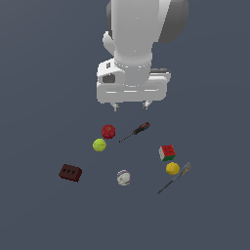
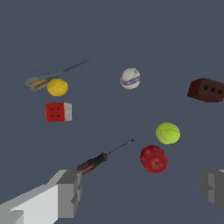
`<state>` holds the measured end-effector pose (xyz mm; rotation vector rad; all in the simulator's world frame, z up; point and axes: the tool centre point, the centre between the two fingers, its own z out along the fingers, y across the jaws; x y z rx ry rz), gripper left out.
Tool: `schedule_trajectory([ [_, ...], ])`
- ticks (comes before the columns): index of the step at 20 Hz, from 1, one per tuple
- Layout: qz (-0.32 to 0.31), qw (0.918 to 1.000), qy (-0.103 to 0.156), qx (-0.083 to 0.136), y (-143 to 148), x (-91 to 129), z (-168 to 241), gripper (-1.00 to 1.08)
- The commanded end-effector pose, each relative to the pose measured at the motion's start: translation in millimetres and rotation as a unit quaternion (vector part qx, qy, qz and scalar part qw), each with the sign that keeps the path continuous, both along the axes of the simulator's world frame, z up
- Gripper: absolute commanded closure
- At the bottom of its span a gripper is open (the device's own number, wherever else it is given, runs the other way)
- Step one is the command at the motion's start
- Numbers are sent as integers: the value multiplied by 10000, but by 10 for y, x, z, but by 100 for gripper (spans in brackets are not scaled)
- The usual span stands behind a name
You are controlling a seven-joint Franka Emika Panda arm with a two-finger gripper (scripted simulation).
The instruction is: Pick up a designated object from a clutter of objects.
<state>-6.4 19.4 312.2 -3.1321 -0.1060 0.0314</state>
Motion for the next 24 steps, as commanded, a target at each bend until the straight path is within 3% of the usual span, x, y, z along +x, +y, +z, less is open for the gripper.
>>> schedule_trajectory([
  [1,0,10000,0,0,0,0,0,-92],
  [13,-17,10000,64,68,-150,3,2,-92],
  [24,2,10000,45,-4,90,143,-282,-92],
])
